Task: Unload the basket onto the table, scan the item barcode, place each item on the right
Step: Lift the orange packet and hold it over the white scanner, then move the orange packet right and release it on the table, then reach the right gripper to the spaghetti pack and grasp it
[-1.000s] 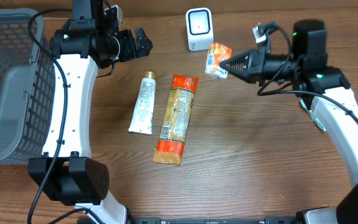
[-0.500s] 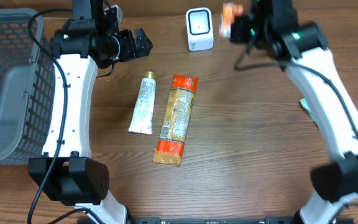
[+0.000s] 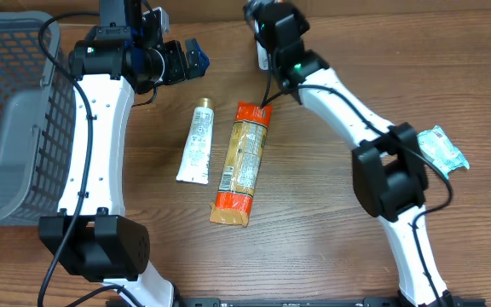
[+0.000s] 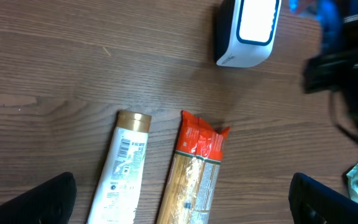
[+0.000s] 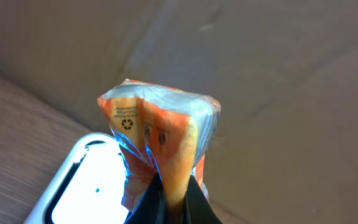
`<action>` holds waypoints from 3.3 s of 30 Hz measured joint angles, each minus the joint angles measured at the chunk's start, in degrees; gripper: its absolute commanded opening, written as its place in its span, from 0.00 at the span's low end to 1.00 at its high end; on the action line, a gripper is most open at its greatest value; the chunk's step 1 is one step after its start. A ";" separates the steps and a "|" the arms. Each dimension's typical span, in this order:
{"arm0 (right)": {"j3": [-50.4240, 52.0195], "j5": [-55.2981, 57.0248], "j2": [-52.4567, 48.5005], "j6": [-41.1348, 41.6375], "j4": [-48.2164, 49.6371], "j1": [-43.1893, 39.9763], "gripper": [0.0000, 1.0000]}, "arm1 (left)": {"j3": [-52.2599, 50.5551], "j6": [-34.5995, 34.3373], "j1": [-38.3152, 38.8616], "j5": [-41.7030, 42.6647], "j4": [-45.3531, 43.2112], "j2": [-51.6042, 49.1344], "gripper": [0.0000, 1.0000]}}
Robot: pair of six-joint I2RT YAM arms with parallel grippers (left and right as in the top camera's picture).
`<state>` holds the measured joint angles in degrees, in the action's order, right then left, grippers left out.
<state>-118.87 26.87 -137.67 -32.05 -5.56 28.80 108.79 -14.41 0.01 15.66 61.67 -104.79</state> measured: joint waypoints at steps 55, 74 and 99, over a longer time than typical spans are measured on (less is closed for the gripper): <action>38.86 -37.00 29.38 40.52 -66.49 -39.82 0.46 | 0.00 0.00 0.00 0.00 0.00 0.00 1.00; 36.09 -59.69 29.38 47.93 -39.12 -16.61 0.86 | 0.00 0.00 0.00 0.00 0.02 0.00 1.00; 38.18 -43.34 17.05 78.99 -21.03 10.56 0.74 | 0.00 0.00 0.00 0.00 0.00 0.00 1.00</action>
<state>-80.68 -16.47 -120.62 46.94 -26.59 39.35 108.79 -14.41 0.01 15.66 61.67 -104.79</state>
